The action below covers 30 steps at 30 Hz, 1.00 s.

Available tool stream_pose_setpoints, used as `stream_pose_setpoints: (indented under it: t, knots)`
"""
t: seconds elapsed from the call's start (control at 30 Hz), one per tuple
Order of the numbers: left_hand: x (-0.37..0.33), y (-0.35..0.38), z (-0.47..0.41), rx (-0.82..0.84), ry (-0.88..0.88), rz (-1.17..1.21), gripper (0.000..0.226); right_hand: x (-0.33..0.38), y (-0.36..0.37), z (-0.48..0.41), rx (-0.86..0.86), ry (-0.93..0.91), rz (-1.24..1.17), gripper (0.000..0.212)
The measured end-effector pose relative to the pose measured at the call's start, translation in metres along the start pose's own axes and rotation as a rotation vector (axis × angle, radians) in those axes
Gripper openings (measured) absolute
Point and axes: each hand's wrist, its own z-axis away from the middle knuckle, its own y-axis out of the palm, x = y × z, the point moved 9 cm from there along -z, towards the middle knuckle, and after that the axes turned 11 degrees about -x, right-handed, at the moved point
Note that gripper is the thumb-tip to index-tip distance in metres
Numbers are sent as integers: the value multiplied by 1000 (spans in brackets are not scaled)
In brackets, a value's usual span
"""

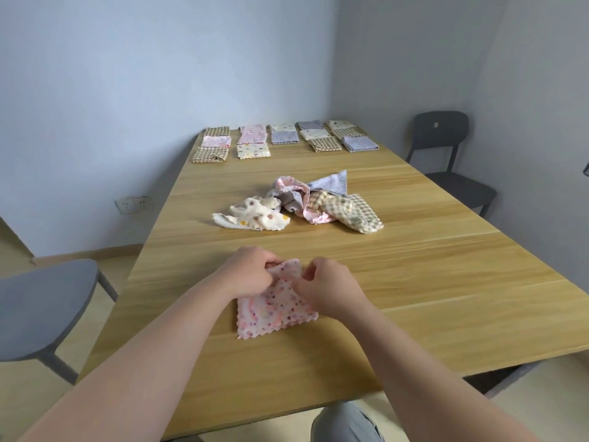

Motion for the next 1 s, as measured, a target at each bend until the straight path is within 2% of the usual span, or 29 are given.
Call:
stream_pose_setpoints:
  t: [0.13, 0.27, 0.37, 0.47, 0.53, 0.6, 0.7, 0.87, 1.0]
  knots:
    - [17, -5, -22, 145, -70, 204, 25, 13, -6, -29, 69, 47, -205, 17]
    - [38, -20, -28, 243, -144, 503, 40, 41, 0, -60, 183, 34, -341, 25]
    - [51, -55, -19, 239, -196, 663, 34, 86, -2, -72, 235, -58, -328, 24]
    - [60, -106, -8, 172, -203, 644, 19, 147, -8, -67, 274, -172, -239, 20]
    - [70, -152, 0, 111, -213, 575, 32, 193, -15, -59, 303, -182, -240, 21]
    - [73, -201, 12, 68, -229, 534, 34, 234, -28, -43, 322, -158, -264, 21]
    - [72, -281, 44, 6, -200, 449, 39, 286, -49, -7, 361, -50, -360, 19]
    - [81, -396, 87, -69, -97, 335, 45, 358, -55, 49, 297, 169, -625, 20]
    - [110, -445, 90, -164, -51, 331, 48, 395, -14, 67, 321, 396, -979, 39]
